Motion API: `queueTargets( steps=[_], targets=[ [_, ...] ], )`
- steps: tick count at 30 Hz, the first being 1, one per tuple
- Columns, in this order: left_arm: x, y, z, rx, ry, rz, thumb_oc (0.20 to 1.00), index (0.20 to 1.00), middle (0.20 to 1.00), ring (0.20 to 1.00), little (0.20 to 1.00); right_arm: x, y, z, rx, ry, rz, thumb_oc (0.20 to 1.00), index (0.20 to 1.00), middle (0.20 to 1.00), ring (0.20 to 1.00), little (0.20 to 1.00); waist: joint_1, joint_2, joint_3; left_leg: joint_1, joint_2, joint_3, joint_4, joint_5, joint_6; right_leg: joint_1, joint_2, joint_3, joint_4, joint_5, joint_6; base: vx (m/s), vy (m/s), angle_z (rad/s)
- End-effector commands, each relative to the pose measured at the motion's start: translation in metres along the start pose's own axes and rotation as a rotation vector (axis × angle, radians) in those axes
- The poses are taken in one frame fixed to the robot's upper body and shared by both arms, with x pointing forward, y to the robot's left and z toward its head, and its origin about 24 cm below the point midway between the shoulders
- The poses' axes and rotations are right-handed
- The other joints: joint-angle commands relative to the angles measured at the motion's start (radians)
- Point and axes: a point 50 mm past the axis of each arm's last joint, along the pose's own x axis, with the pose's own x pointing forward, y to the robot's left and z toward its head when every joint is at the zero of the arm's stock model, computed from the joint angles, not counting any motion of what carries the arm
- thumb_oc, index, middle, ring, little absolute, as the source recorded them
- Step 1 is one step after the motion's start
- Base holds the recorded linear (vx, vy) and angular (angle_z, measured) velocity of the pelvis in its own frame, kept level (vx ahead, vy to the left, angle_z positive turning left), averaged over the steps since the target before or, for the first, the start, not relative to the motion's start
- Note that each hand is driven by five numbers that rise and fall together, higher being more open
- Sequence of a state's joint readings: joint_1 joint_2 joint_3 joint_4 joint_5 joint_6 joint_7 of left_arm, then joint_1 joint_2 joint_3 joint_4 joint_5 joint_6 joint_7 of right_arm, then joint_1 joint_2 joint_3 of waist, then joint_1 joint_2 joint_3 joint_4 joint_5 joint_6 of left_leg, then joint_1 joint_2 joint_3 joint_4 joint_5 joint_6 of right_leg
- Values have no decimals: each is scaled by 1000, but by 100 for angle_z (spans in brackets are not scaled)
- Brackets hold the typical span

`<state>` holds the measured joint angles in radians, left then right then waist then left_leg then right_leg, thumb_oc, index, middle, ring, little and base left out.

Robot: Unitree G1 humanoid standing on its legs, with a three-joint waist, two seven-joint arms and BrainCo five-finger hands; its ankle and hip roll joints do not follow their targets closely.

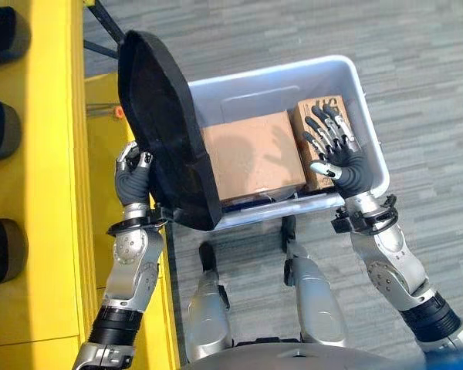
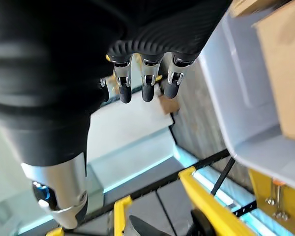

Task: Move parts from the plastic box to the shelf.

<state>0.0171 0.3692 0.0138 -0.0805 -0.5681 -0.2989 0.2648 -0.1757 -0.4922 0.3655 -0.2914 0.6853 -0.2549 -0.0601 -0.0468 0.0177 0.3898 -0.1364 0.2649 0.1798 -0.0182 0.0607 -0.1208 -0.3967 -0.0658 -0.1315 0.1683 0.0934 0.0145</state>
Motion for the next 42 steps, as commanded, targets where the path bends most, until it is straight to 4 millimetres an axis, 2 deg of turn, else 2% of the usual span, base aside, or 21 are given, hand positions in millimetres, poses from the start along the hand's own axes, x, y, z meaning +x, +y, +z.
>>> queueTargets(
  steps=[1, 3, 5, 6, 7, 8, 9, 11, 16, 18, 19, 20, 22, 26, 29, 30, 35, 37, 40, 41, 42],
  targets=[
    [1, 8, 31, 18, -130, -70, 200, 200, 200, 200, 200, 3, 8, 8, 23, -52, 68, 1000, 1000, 1000, 1000, 1000, 32, -11, -73, 4, 68, -79, 10, 111, -21, 71, 20, -77, 172, -248, 25, 6, -262, 28],
    [-6, 12, 22, 9, -76, -73, 200, 200, 200, 200, 200, 3, 4, 4, -15, -23, 81, 1000, 1000, 1000, 1000, 1000, 66, 7, -89, -3, 78, -120, -41, 237, -53, 125, 25, -138, 131, -268, 10, -8, -240, 39],
    [-6, 11, 17, 5, -52, -84, 200, 200, 200, 200, 200, 0, -4, 4, -52, -9, 57, 1000, 1000, 1000, 1000, 1000, 74, 12, -101, -30, 51, -111, -56, 293, -51, 164, 1, -204, 68, -262, 4, -48, -153, 94],
    [-8, 11, 12, 8, -28, -98, 200, 200, 200, 200, 200, -4, -11, 3, -82, 19, 43, 1000, 1000, 1000, 1000, 1000, 82, 2, -117, -25, 9, -115, -41, 256, -40, 189, -18, -234, 11, -241, 5, -44, -105, 151],
    [-8, 11, 12, 8, -28, -98, 200, 200, 200, 200, 200, -4, -11, 3, -81, 19, 43, 1000, 1000, 1000, 1000, 1000, 81, 3, -116, -25, 9, -117, -39, 255, -39, 191, -18, -236, 8, -240, 5, -91, -129, 157],
    [-12, 12, 11, 12, -14, -105, 200, 200, 200, 200, 200, -9, -15, 0, -88, 43, 33, 1000, 1000, 1000, 1000, 1000, 83, -4, -131, -5, -20, -121, 29, 203, -23, 220, -28, -268, -54, -210, 4, -64, -69, 108],
    [-12, 12, 11, 12, -13, -105, 200, 200, 200, 200, 200, -9, -15, 0, -88, 43, 33, 1000, 1000, 1000, 1000, 1000, 81, -3, -131, -6, -20, -124, 33, 201, -23, 223, -28, -270, -56, -209, 4, -45, -136, 74],
    [-18, 14, 6, -11, 19, -110, 200, 200, 200, 200, 200, -19, -20, -7, -63, 81, -2, 1000, 1000, 1000, 1000, 1000, 61, -1, -174, 92, -37, -100, 180, 87, -2, 246, -31, -324, -97, -214, -8, -55, -134, 66],
    [-25, 16, 1, -8, 50, -108, 200, 200, 200, 200, 200, -33, -25, -18, -37, 135, -58, 1000, 1000, 1000, 1000, 1000, 39, 9, -222, 201, -52, -129, 230, 63, -3, 257, -38, -394, -118, -200, -11, -74, 15, 78],
    [-27, 16, 0, -17, 58, -106, 200, 200, 200, 200, 200, -37, -26, -20, -23, 147, -73, 1000, 1000, 1000, 1000, 1000, 29, 22, -240, 234, -67, -145, 167, 31, 5, 260, -45, -420, -108, -194, 2, -107, 123, 63],
    [-28, 17, 2, 10, 54, -103, 200, 200, 200, 200, 200, -39, -28, -16, -64, 136, -83, 1000, 1000, 1000, 1000, 1000, 21, 25, -248, 224, -62, -110, 113, -1, 15, 260, -66, -437, -99, -176, 11, -94, 131, 84],
    [-29, 17, 2, 11, 55, -102, 200, 200, 200, 200, 200, -39, -28, -16, -65, 137, -83, 1000, 1000, 1000, 1000, 1000, 19, 25, -248, 225, -63, -110, 111, 0, 16, 260, -68, -438, -99, -175, 13, -89, 184, 100],
    [-30, 20, -1, 18, 68, -100, 200, 200, 200, 200, 200, -39, -27, -18, -62, 141, -83, 1000, 1000, 1000, 1000, 1000, 24, 27, -261, 234, -71, -86, 77, -41, 20, 269, -75, -443, -108, -163, 17, -37, 121, 88],
    [-28, 23, 4, 77, 51, -98, 200, 200, 200, 200, 200, -35, -22, -27, -16, 162, -79, 1000, 1000, 1000, 1000, 1000, 52, 20, -269, 234, -113, -79, 18, -97, 40, 281, -109, -462, -141, -96, 55, -127, 199, 26],
    [-27, 26, 9, 98, 32, -89, 200, 200, 200, 200, 200, -29, -17, -35, 8, 177, -65, 1000, 1000, 1000, 1000, 1000, 88, 8, -250, 213, -198, -118, 24, -179, 93, 283, -174, -464, -146, -25, 100, -141, 285, 22],
    [-27, 26, 10, 98, 31, -89, 200, 200, 200, 200, 200, -28, -17, -35, 8, 176, -65, 1000, 1000, 1000, 1000, 1000, 88, 7, -249, 212, -201, -118, 27, -181, 96, 284, -176, -463, -146, -23, 102, -103, 196, 9],
    [-24, 24, 11, 130, 20, -106, 200, 200, 200, 200, 200, -28, -13, -39, 6, 194, -56, 1000, 1000, 1000, 1000, 1000, 104, -10, -222, 175, -283, -126, 64, -214, 131, 301, -273, -481, -186, 69, 171, -152, 269, 24],
    [-22, 24, 12, 153, 16, -116, 200, 200, 200, 200, 200, -29, -9, -47, 34, 215, -61, 1000, 1000, 1000, 1000, 1000, 104, -12, -217, 174, -315, -114, 47, -208, 146, 293, -286, -464, -223, 91, 190, -174, 327, 24],
    [-20, 24, 16, 165, 2, -122, 200, 200, 200, 200, 200, -25, -2, -51, 61, 221, -46, 1000, 1000, 1000, 1000, 1000, 101, -12, -214, 181, -319, -100, 28, -197, 157, 267, -281, -427, -197, 80, 194, -101, 213, 0],
    [-19, 24, 16, 171, -1, -121, 200, 200, 200, 200, 200, -22, 2, -52, 68, 222, -29, 1000, 1000, 1000, 1000, 1000, 93, -10, -204, 180, -318, -103, 26, -191, 166, 243, -269, -364, -144, 56, 192, -147, 286, -3],
    [-19, 25, 16, 178, 4, -124, 200, 200, 200, 200, 200, -23, 7, -55, 80, 240, 1, 1000, 1000, 1000, 1000, 1000, 89, -4, -196, 177, -317, -102, 20, -172, 186, 234, -229, -290, -17, -21, 165, -182, 217, -1]
  ],
)
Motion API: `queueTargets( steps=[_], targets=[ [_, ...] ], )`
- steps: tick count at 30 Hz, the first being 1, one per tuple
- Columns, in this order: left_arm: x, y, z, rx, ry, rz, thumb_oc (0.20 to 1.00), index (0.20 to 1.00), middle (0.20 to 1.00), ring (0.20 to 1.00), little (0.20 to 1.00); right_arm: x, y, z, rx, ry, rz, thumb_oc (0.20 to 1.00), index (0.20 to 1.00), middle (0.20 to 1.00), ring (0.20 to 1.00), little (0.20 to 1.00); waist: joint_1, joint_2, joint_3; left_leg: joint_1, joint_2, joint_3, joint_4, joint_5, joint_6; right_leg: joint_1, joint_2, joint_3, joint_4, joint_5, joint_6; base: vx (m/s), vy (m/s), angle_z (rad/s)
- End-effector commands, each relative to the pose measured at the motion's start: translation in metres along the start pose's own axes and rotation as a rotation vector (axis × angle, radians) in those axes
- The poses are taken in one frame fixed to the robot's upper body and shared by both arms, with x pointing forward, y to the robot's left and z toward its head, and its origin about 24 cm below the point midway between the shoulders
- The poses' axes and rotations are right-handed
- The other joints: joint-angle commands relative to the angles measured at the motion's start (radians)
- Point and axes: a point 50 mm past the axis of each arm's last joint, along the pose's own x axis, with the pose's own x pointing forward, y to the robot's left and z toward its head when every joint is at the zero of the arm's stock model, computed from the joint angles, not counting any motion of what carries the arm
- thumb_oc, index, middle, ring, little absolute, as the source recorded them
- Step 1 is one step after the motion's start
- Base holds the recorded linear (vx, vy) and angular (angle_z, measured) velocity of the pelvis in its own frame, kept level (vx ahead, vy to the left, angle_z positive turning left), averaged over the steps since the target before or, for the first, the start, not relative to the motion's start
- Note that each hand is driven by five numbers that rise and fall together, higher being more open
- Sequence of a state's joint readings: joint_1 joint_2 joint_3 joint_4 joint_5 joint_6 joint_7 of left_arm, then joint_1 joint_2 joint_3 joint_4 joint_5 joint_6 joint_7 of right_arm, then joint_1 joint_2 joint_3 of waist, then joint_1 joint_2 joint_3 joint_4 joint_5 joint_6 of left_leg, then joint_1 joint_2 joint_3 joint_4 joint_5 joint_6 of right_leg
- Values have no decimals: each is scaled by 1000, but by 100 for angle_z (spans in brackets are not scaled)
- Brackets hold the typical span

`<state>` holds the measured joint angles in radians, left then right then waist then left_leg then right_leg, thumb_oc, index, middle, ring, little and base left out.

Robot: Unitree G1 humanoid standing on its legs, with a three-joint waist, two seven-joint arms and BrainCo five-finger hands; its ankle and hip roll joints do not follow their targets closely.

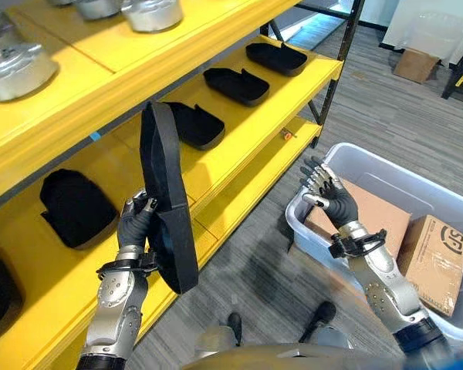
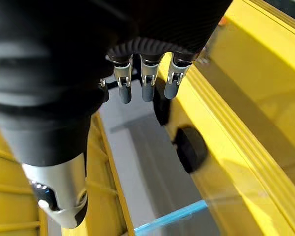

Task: Move parts from the plastic box to the shelf.

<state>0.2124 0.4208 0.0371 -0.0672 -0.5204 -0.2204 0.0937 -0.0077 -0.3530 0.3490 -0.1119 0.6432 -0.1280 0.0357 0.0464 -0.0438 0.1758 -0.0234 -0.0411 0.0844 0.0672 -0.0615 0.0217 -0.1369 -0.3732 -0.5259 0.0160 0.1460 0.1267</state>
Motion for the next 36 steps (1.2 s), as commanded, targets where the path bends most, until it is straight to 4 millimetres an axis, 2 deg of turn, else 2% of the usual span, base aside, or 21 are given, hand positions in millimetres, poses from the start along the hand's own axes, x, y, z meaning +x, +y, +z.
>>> queueTargets(
  steps=[1, 2, 3, 4, 5, 8, 9, 14, 16, 25, 26, 27, 28, 29, 30, 31, 32, 33, 34, 35, 36],
  targets=[
    [12, -1, 45, 20, -227, -8, 200, 200, 200, 200, 200, 15, 19, 20, -37, -89, 130, 1000, 1000, 1000, 1000, 1000, -3, 51, 20, 53, -18, 5, -63, -35, 48, -37, 69, 96, 139, -63, 40, -171, 192, -11],
    [12, -1, 44, 20, -223, -9, 200, 200, 200, 200, 200, 15, 20, 20, -33, -84, 141, 1000, 1000, 1000, 1000, 1000, -5, 50, 18, 45, -18, 0, -63, -25, 57, -37, 105, 135, 221, -114, 22, -123, 93, -15],
    [14, -2, 43, 17, -217, -15, 200, 200, 200, 200, 200, 14, 20, 19, -37, -79, 145, 1000, 1000, 1000, 1000, 1000, -17, 46, 12, 32, -22, -14, -63, -7, 66, -40, 167, 200, 313, -158, 9, -58, 89, -25],
    [15, -4, 41, 15, -202, -22, 200, 200, 200, 200, 200, 13, 20, 18, -37, -68, 150, 1000, 1000, 1000, 1000, 1000, -23, 39, 2, 29, -25, -22, -66, 1, 66, -23, 219, 243, 322, -200, 0, -37, 34, -9],
    [14, -6, 36, 13, -176, -46, 200, 200, 200, 200, 200, 10, 17, 18, -38, -61, 156, 1000, 1000, 1000, 1000, 1000, -35, 28, -18, 24, -31, -36, -67, 13, 67, 14, 299, 301, 362, -265, -13, 0, 0, 0],
    [12, -5, 34, 12, -162, -47, 200, 200, 200, 200, 200, 9, 15, 18, -35, -59, 148, 1000, 1000, 1000, 1000, 1000, -32, 17, -44, 2, -35, -50, -50, 15, 64, 65, 333, 341, 343, -282, -25, -67, -60, 20],
    [11, -2, 30, -6, -152, -17, 200, 200, 200, 200, 200, 11, 14, 20, -43, -68, 136, 1000, 1000, 1000, 1000, 1000, -25, 11, -61, -25, -36, -63, -41, 26, 60, 100, 357, 397, 277, -305, -40, -167, -130, 8],
    [3, 4, 27, -34, -139, 12, 200, 200, 200, 200, 200, 11, 13, 24, -45, -80, 141, 1000, 1000, 1000, 1000, 1000, -8, 1, -87, -82, -26, -42, -37, 66, 37, 157, 380, 427, 85, -285, -70, -158, -104, -15],
    [1, 5, 24, -64, -124, 22, 200, 200, 200, 200, 200, 9, 7, 26, -57, -81, 123, 1000, 1000, 1000, 1000, 1000, -3, 8, -85, -113, -13, -36, -36, 107, 13, 184, 389, 417, 13, -264, -81, -239, -145, -13],
    [-3, -2, 13, -101, -81, -4, 200, 200, 200, 200, 200, 0, -10, 34, -94, -112, 38, 1000, 1000, 1000, 1000, 1000, -11, 38, -34, -191, -7, -67, 21, 191, -46, 206, 406, 348, -31, -257, -116, -196, -78, 24],
    [-2, -5, 12, -105, -77, -13, 200, 200, 200, 200, 200, -1, -13, 37, -109, -123, 31, 1000, 1000, 1000, 1000, 1000, -22, 33, -10, -201, 16, -14, 93, 176, -58, 195, 387, 322, -22, -251, -124, -237, -14, 66],
    [-1, -5, 12, -105, -78, -13, 200, 200, 200, 200, 200, -1, -13, 38, -110, -124, 31, 1000, 1000, 1000, 1000, 1000, -23, 35, -12, -206, 17, -15, 95, 177, -58, 191, 388, 321, -22, -249, -125, -262, -9, 94],
    [-2, -6, 12, -109, -75, -26, 200, 200, 200, 200, 200, -3, -14, 37, -103, -122, 26, 1000, 1000, 1000, 1000, 1000, -30, 17, -11, -180, 47, 19, 178, 112, -51, 181, 363, 297, -19, -238, -126, -138, -4, 100],
    [-4, -7, 12, -110, -75, -31, 200, 200, 200, 200, 200, -5, -14, 35, -93, -115, 22, 1000, 1000, 1000, 1000, 1000, -30, 9, -14, -162, 57, 9, 206, 78, -46, 179, 351, 289, -18, -233, -126, -137, -4, 75],
    [-4, -7, 12, -109, -75, -31, 200, 200, 200, 200, 200, -5, -14, 35, -93, -116, 22, 1000, 1000, 1000, 1000, 1000, -32, 9, -15, -164, 57, 8, 205, 80, -46, 177, 351, 288, -19, -231, -126, -85, 7, 22],
    [-5, -6, 10, -113, -67, -24, 200, 200, 200, 200, 200, -5, -14, 33, -77, -111, 19, 1000, 1000, 1000, 1000, 1000, -30, -2, -17, -137, 86, -6, 240, 58, -44, 178, 339, 281, -17, -230, -129, -57, 10, 26],
    [-6, -6, 8, -119, -57, -26, 200, 200, 200, 200, 200, -6, -15, 31, -66, -106, 12, 1000, 1000, 1000, 1000, 1000, -36, -5, -24, -109, 105, -7, 217, 51, -44, 177, 334, 270, -17, -229, -128, -81, 45, 42],
    [-6, -7, 6, -125, -48, -22, 200, 200, 200, 200, 200, -7, -15, 29, -46, -104, 2, 1000, 1000, 1000, 1000, 1000, -43, -5, -41, -39, 170, -7, 182, 49, -54, 173, 326, 244, -16, -236, -125, -37, 38, 55],
    [-6, -7, 6, -126, -48, -22, 200, 200, 200, 200, 200, -8, -15, 29, -46, -103, 2, 1000, 1000, 1000, 1000, 1000, -44, -5, -37, -32, 171, -8, 178, 49, -55, 179, 327, 243, -16, -237, -125, -79, 130, 61],
    [-3, -9, 6, -131, -49, -16, 200, 200, 200, 200, 200, -7, -15, 27, -44, -102, -10, 1000, 1000, 1000, 1000, 1000, -57, 5, -51, 24, 250, -5, 117, 86, -78, 166, 315, 212, -7, -245, -124, -49, 91, 54],
    [-2, -9, 6, -132, -50, -16, 200, 200, 200, 200, 200, -7, -15, 27, -44, -102, -10, 1000, 1000, 1000, 1000, 1000, -58, 5, -50, 28, 250, -6, 113, 88, -79, 168, 316, 211, -7, -246, -125, -66, 153, 62]
  ],
)
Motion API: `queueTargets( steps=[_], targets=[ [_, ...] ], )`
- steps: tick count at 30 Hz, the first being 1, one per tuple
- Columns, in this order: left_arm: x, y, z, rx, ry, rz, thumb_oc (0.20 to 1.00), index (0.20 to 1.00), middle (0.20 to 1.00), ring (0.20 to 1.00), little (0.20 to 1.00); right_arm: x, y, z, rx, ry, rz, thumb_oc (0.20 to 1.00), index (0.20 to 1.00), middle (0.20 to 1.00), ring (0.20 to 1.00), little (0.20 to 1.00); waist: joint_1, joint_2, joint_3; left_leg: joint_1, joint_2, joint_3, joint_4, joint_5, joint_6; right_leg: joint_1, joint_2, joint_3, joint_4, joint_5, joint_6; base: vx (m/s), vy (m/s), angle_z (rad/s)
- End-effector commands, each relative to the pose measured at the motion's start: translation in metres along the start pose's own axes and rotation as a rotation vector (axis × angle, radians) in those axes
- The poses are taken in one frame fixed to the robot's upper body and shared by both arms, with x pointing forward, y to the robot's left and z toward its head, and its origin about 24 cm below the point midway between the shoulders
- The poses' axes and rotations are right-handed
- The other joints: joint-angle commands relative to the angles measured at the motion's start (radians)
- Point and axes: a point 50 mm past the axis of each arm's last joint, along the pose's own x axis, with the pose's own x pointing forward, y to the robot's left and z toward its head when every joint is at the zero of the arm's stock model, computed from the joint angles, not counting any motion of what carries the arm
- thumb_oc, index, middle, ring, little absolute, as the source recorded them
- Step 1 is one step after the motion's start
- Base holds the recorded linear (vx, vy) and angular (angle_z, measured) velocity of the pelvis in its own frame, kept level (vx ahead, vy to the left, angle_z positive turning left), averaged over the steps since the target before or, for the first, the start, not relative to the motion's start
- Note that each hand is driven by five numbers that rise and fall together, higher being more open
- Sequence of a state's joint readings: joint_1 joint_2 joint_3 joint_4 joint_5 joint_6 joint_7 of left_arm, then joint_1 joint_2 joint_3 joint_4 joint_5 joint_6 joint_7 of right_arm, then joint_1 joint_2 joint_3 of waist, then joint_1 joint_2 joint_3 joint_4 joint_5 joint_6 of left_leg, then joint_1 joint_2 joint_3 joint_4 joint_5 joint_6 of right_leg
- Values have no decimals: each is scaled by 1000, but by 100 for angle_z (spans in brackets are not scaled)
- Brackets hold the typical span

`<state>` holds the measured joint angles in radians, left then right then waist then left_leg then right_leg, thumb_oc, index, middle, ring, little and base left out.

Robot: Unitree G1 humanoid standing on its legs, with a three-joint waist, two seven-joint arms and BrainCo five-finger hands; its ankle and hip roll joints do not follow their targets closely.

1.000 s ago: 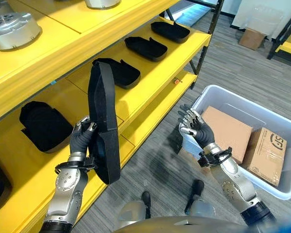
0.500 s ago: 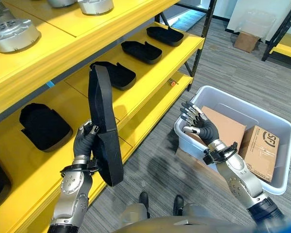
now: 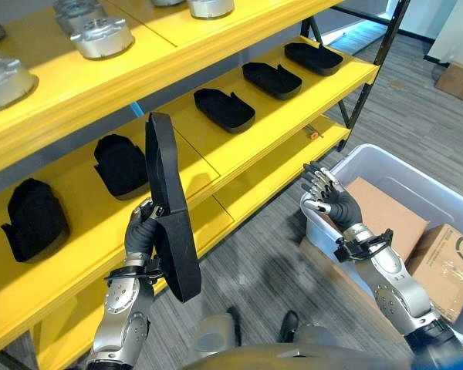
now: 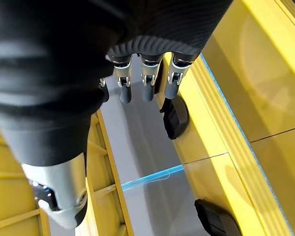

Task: Move parts from the plastic box to the shelf.

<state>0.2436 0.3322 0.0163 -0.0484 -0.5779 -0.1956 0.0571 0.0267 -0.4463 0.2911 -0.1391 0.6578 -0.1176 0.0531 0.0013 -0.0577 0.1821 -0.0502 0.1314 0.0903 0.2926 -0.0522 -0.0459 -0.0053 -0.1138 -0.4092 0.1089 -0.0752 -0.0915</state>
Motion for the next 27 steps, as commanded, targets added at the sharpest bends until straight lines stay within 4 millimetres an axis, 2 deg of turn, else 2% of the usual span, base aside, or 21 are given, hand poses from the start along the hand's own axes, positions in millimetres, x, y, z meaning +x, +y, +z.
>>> queueTargets(
  steps=[1, 2, 4, 6, 7, 8, 10, 11, 12, 14, 15, 16, 18, 19, 20, 21, 22, 24, 25, 27],
  targets=[
    [8, -2, 29, 1, -140, -28, 200, 200, 200, 200, 200, 4, 5, 16, 32, -116, 8, 1000, 1000, 1000, 1000, 1000, -17, 26, -62, 74, 109, -16, -141, 99, -21, 31, 50, 80, -94, -27, 95, -27, 117, 66],
    [10, -3, 30, -1, -143, -27, 200, 200, 200, 200, 200, 5, 3, 16, 25, -117, 0, 1000, 1000, 1000, 1000, 1000, -22, 38, -68, 88, 136, -27, -172, 125, -37, 29, 42, 59, -87, -30, 98, -58, 195, 68],
    [14, -5, 31, -1, -151, -27, 200, 200, 200, 200, 200, 8, 1, 19, 18, -132, -23, 1000, 1000, 1000, 1000, 1000, -21, 57, -72, 93, 161, -49, -213, 149, -58, 22, 27, 34, -77, -28, 105, -65, 221, 61],
    [15, -7, 28, -6, -138, -35, 200, 200, 200, 200, 200, 6, -3, 21, 10, -141, -45, 1000, 1000, 1000, 1000, 1000, -24, 69, -77, 98, 157, -19, -252, 122, -69, 29, 2, -3, -80, -12, 119, -13, 300, 66],
    [14, -8, 26, -9, -128, -48, 200, 200, 200, 200, 200, 5, -5, 21, 2, -139, -54, 1000, 1000, 1000, 1000, 1000, -17, 75, -77, 97, 124, -20, -259, 70, -66, 41, -24, -16, -83, 5, 134, 20, 275, 87],
    [14, -8, 26, -9, -128, -48, 200, 200, 200, 200, 200, 5, -5, 21, 2, -139, -54, 1000, 1000, 1000, 1000, 1000, -18, 75, -77, 96, 124, -21, -258, 69, -65, 42, -25, -16, -84, 5, 134, 20, 294, 106],
    [13, -6, 28, 5, -133, -49, 200, 200, 200, 200, 200, 3, -5, 20, 4, -137, -49, 1000, 1000, 1000, 1000, 1000, -6, 73, -75, 87, 91, -35, -248, 41, -53, 49, -53, -21, -86, 28, 149, 23, 273, 82],
    [13, -4, 30, 16, -137, -47, 200, 200, 200, 200, 200, 2, -4, 19, 5, -130, -43, 1000, 1000, 1000, 1000, 1000, 7, 71, -77, 88, 77, -49, -239, 9, -50, 64, -69, -21, -87, 26, 170, 1, 414, 47],
    [11, -1, 31, 26, -135, -44, 200, 200, 200, 200, 200, 1, -3, 16, 9, -118, -36, 1000, 1000, 1000, 1000, 1000, 17, 58, -72, 76, 31, -54, -235, -2, -27, 60, -107, -39, -89, 60, 177, 2, 329, 23],
    [11, -1, 31, 27, -135, -44, 200, 200, 200, 200, 200, 1, -3, 16, 10, -118, -36, 1000, 1000, 1000, 1000, 1000, 17, 56, -72, 75, 29, -54, -233, -3, -26, 59, -108, -39, -89, 60, 178, -48, 324, 31],
    [9, 4, 36, 59, -147, -36, 200, 200, 200, 200, 200, 1, 1, 12, 5, -101, -19, 1000, 1000, 1000, 1000, 1000, 44, 36, -64, 53, -56, -76, -218, -35, 15, 54, -177, -48, -86, 104, 218, -42, 446, 36],
    [9, 4, 36, 60, -147, -36, 200, 200, 200, 200, 200, 1, 1, 12, 5, -101, -19, 1000, 1000, 1000, 1000, 1000, 43, 35, -65, 51, -58, -77, -217, -36, 16, 54, -178, -48, -86, 104, 219, -56, 563, 31],
    [10, 3, 39, 81, -156, -51, 200, 200, 200, 200, 200, 4, 4, 10, 4, -98, -10, 1000, 1000, 1000, 1000, 1000, 58, 25, -60, 31, -120, -96, -200, -53, 46, 49, -226, -50, -86, 141, 244, -43, 333, 28],
    [11, 4, 39, 82, -157, -51, 200, 200, 200, 200, 200, 5, 4, 10, 4, -98, -10, 1000, 1000, 1000, 1000, 1000, 57, 24, -60, 30, -121, -96, -200, -53, 47, 49, -227, -50, -85, 141, 245, -44, 423, 35],
    [13, 3, 40, 102, -153, -60, 200, 200, 200, 200, 200, 7, 7, 7, 15, -92, -7, 1000, 1000, 1000, 1000, 1000, 61, 20, -62, 27, -150, -108, -205, -54, 63, 42, -250, -37, -76, 158, 255, -16, 212, 33],
    [13, 3, 40, 103, -153, -60, 200, 200, 200, 200, 200, 7, 7, 7, 16, -92, -7, 1000, 1000, 1000, 1000, 1000, 61, 19, -62, 27, -151, -108, -205, -54, 64, 41, -251, -37, -75, 158, 255, -15, 332, 41],
    [16, 1, 40, 118, -150, -71, 200, 200, 200, 200, 200, 9, 9, 5, 31, -89, -9, 1000, 1000, 1000, 1000, 1000, 61, 20, -64, 31, -163, -115, -212, -52, 73, 37, -258, -22, -61, 157, 255, 21, 304, 30],
    [19, -1, 40, 132, -146, -85, 200, 200, 200, 200, 200, 10, 15, -1, 69, -75, -4, 1000, 1000, 1000, 1000, 1000, 41, 26, -66, 44, -183, -135, -226, -48, 98, -3, -237, 107, 19, 154, 235, 33, 306, 29],
    [19, -1, 40, 132, -147, -85, 200, 200, 200, 200, 200, 10, 15, -1, 69, -75, -4, 1000, 1000, 1000, 1000, 1000, 42, 25, -70, 40, -185, -134, -227, -45, 99, -9, -239, 109, 18, 156, 235, 30, 142, 56],
    [23, -6, 37, 129, -139, -113, 200, 200, 200, 200, 200, 8, 17, -2, 78, -63, 16, 1000, 1000, 1000, 1000, 1000, 5, 33, -62, 57, -198, -160, -242, -33, 112, -63, -137, 282, 66, 131, 216, 31, 217, 35]
  ],
)
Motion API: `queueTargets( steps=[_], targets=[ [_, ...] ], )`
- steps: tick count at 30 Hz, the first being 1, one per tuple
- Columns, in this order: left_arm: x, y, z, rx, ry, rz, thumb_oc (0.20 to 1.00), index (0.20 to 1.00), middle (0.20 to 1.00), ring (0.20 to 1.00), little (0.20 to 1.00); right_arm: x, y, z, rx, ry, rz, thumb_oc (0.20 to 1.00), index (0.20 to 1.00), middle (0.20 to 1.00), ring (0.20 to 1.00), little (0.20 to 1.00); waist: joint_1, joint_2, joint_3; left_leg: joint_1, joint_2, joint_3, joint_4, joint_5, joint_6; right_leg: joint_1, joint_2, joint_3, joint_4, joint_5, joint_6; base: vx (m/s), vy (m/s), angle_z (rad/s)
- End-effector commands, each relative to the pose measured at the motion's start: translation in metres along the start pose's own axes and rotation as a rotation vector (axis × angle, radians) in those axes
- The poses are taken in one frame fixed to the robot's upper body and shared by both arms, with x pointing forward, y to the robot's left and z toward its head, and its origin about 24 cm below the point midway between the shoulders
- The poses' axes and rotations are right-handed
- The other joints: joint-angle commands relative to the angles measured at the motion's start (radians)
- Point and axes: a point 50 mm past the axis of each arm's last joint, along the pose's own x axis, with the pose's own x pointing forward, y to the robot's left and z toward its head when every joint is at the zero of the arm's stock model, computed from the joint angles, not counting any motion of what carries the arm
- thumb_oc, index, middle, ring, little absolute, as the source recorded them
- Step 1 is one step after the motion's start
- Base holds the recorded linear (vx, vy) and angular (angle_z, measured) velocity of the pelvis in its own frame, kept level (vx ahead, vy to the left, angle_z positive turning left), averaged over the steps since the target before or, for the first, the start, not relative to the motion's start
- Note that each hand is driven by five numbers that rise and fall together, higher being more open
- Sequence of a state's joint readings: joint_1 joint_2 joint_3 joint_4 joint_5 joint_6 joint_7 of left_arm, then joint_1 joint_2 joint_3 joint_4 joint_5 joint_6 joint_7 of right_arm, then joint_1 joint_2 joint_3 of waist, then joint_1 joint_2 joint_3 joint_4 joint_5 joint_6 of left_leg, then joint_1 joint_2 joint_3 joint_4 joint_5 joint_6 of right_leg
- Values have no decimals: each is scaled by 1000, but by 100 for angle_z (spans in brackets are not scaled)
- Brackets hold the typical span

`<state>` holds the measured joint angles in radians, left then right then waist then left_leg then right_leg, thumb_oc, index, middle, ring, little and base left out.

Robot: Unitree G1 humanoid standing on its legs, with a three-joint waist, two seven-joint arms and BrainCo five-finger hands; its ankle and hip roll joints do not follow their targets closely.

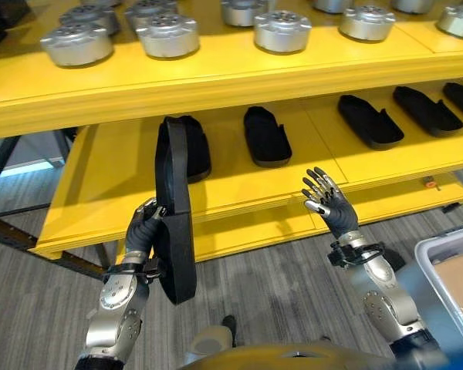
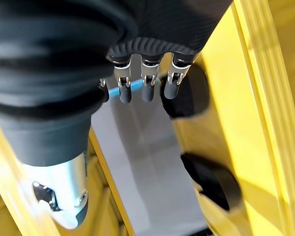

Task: Move parts from the plastic box to the shelf.

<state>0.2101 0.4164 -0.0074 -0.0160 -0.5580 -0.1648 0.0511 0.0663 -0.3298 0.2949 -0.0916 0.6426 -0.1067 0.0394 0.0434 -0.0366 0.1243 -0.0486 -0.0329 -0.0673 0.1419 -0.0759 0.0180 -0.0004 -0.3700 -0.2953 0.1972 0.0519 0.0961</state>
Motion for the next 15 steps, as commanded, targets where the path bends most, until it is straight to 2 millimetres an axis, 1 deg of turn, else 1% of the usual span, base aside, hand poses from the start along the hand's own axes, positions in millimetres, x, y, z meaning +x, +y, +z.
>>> queueTargets(
  steps=[1, 2, 3, 4, 6, 7, 8, 9, 10, 11, 12, 15],
  targets=[
    [14, -10, 35, 37, -172, -71, 200, 200, 200, 200, 200, 7, 11, 20, -30, -88, 102, 1000, 1000, 1000, 1000, 1000, -62, 18, 2, 71, -36, -14, -103, 2, 58, -115, 224, 218, 31, -62, -3, 21, 196, 16],
    [14, -10, 34, 37, -172, -71, 200, 200, 200, 200, 200, 7, 11, 20, -31, -88, 102, 1000, 1000, 1000, 1000, 1000, -62, 18, 2, 71, -36, -13, -103, 2, 58, -116, 224, 219, 32, -62, -3, 29, 176, 29],
    [13, -12, 33, 33, -167, -81, 200, 200, 200, 200, 200, 4, 9, 19, -32, -72, 112, 1000, 1000, 1000, 1000, 1000, -74, 7, 1, 75, -50, -12, -110, 7, 71, -133, 307, 194, 42, -97, -28, 17, 59, 23],
    [13, -12, 33, 33, -166, -81, 200, 200, 200, 200, 200, 4, 9, 19, -32, -72, 113, 1000, 1000, 1000, 1000, 1000, -74, 7, 1, 78, -50, -12, -110, 6, 71, -132, 307, 193, 44, -100, -28, 20, 68, 6],
    [11, -14, 32, 19, -163, -84, 200, 200, 200, 200, 200, 4, 7, 17, -16, -66, 109, 1000, 1000, 1000, 1000, 1000, -74, -4, -4, 81, -62, -9, -122, 15, 73, -138, 363, 155, 39, -118, -36, 14, 33, -11],
    [11, -15, 31, 15, -160, -83, 200, 200, 200, 200, 200, 3, 6, 15, -12, -60, 105, 1000, 1000, 1000, 1000, 1000, -78, -7, -9, 81, -67, -13, -129, 22, 70, -141, 389, 170, 29, -126, -35, 24, 33, -13],
    [11, -15, 30, 11, -157, -82, 200, 200, 200, 200, 200, 3, 6, 14, -10, -56, 106, 1000, 1000, 1000, 1000, 1000, -85, -12, -14, 80, -73, -17, -134, 28, 67, -140, 412, 200, 5, -127, -37, 37, -6, -7],
    [11, -16, 28, 5, -159, -78, 200, 200, 200, 200, 200, 2, 8, 13, -4, -52, 116, 1000, 1000, 1000, 1000, 1000, -90, -21, -17, 72, -85, -26, -137, 38, 63, -125, 441, 272, -79, -104, -47, 32, -17, -2],
    [11, -16, 28, 5, -159, -78, 200, 200, 200, 200, 200, 2, 8, 13, -4, -52, 116, 1000, 1000, 1000, 1000, 1000, -88, -21, -17, 72, -85, -25, -137, 37, 63, -123, 442, 273, -82, -103, -48, 72, -31, 5],
    [9, -17, 27, -11, -157, -79, 200, 200, 200, 200, 200, 0, 8, 14, -8, -51, 118, 1000, 1000, 1000, 1000, 1000, -78, -24, -27, 75, -89, -16, -142, 40, 59, -88, 422, 264, -104, -93, -48, 90, -26, 6],
    [8, -19, 25, -23, -153, -79, 200, 200, 200, 200, 200, 0, 9, 14, -14, -50, 121, 1000, 1000, 1000, 1000, 1000, -76, -22, -33, 80, -89, -12, -148, 36, 60, -74, 426, 274, -122, -89, -49, 89, -26, 2],
    [7, -19, 24, -38, -153, -76, 200, 200, 200, 200, 200, 0, 7, 15, -16, -53, 116, 1000, 1000, 1000, 1000, 1000, -74, -17, -40, 84, -86, -4, -145, 29, 58, -57, 425, 269, -146, -83, -49, 72, -35, -4]
  ],
)
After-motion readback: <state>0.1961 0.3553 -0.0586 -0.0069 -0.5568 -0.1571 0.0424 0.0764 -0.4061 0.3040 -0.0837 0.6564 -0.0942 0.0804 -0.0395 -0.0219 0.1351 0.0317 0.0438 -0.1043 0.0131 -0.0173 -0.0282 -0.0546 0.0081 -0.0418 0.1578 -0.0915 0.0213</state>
